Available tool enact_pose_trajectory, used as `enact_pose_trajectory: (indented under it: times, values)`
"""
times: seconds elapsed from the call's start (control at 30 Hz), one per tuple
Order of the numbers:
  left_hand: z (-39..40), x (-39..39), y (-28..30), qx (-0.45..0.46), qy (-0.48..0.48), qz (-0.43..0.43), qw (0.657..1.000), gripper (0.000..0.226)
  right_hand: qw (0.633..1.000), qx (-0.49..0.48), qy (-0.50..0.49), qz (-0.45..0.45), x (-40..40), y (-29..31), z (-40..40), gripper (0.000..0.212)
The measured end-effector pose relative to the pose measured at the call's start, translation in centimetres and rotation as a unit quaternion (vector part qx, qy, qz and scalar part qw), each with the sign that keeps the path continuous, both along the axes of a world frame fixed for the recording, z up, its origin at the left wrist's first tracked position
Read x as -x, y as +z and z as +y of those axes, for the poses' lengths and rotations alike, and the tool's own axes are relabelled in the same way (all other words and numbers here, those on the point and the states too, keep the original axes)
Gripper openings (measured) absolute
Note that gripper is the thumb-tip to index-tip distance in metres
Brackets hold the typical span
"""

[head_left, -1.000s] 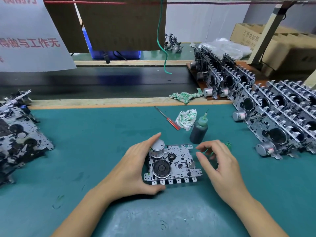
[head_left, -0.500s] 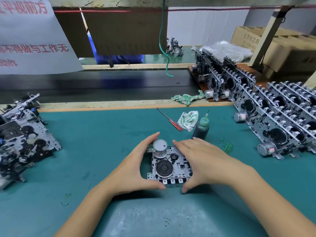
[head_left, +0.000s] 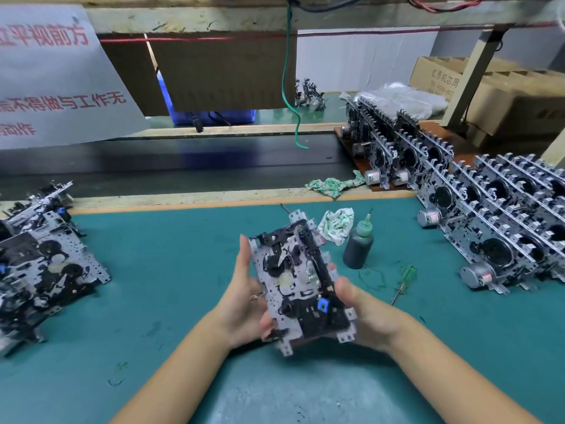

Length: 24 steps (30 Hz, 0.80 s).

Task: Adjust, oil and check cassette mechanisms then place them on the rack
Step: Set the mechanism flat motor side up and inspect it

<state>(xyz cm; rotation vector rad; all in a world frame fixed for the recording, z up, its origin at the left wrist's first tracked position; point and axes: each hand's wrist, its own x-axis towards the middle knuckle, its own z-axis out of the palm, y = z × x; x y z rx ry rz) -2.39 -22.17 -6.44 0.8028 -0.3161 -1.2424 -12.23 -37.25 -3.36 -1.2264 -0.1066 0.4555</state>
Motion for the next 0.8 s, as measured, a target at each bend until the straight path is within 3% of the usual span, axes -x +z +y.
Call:
enact_pose_trajectory:
  times: [0.07,0.1,0.17,0.23,0.3,0.37,0.43,0.5,0.57,0.63,0.7,0.73,0.8]
  values:
    - [-0.8,0.6,0.0,0.043,-0.009,0.062,0.997,0.114,0.992,-0.111,-0.001,0.065,-0.2,-0.8,0.5,0.101]
    - [-1.1,0.7,0.2,0.062,-0.015,0.048,0.997,0.110,0.993,-0.100,0.001,0.070,-0.2,-1.0,0.5,0.096]
    - [-0.9,0.5,0.5,0.070,-0.014,0.001,0.997,0.111,0.998,0.049,-0.020,0.032,0.0,-0.8,0.2,0.065]
    - [-0.6,0.2,0.2,0.112,-0.024,0.034,0.993,0.111,0.973,0.213,-0.084,0.007,0.2,-0.4,-0.7,0.031]
    - [-0.5,-0.3,-0.2,0.102,0.009,0.057,0.993,0.107,0.907,0.378,-0.177,-0.052,0.7,-0.3,-2.4,0.021]
    - [-0.9,-0.6,-0.7,0.077,0.051,0.076,0.993,0.103,0.806,0.523,-0.247,-0.128,1.7,-0.2,-4.6,0.006]
    - [-1.4,-0.8,-1.1,0.057,0.071,0.106,0.990,0.102,0.705,0.660,-0.191,-0.179,2.8,0.2,-6.7,0.029]
    - [-1.6,-0.9,-1.3,0.032,0.064,0.114,0.991,0.099,0.661,0.730,-0.063,-0.162,3.7,0.2,-8.1,0.040]
    - [-1.8,-1.0,-1.4,0.012,0.048,0.119,0.992,0.099,0.637,0.757,-0.009,-0.147,3.9,-0.1,-8.6,0.029]
    - [-1.8,-0.9,-1.3,0.005,0.046,0.134,0.990,0.099,0.635,0.756,0.005,-0.155,3.3,0.0,-8.4,0.010]
    - [-1.8,-1.0,-1.3,0.004,0.056,0.154,0.987,0.098,0.677,0.723,0.033,-0.134,2.5,0.4,-8.0,0.008]
    - [-1.8,-1.0,-1.3,-0.002,0.059,0.159,0.986,0.097,0.733,0.670,0.036,-0.112,2.1,0.6,-7.7,0.010]
    - [-1.7,-1.0,-1.3,-0.009,0.056,0.161,0.985,0.095,0.886,0.458,0.011,-0.067,1.5,1.2,-6.7,0.008]
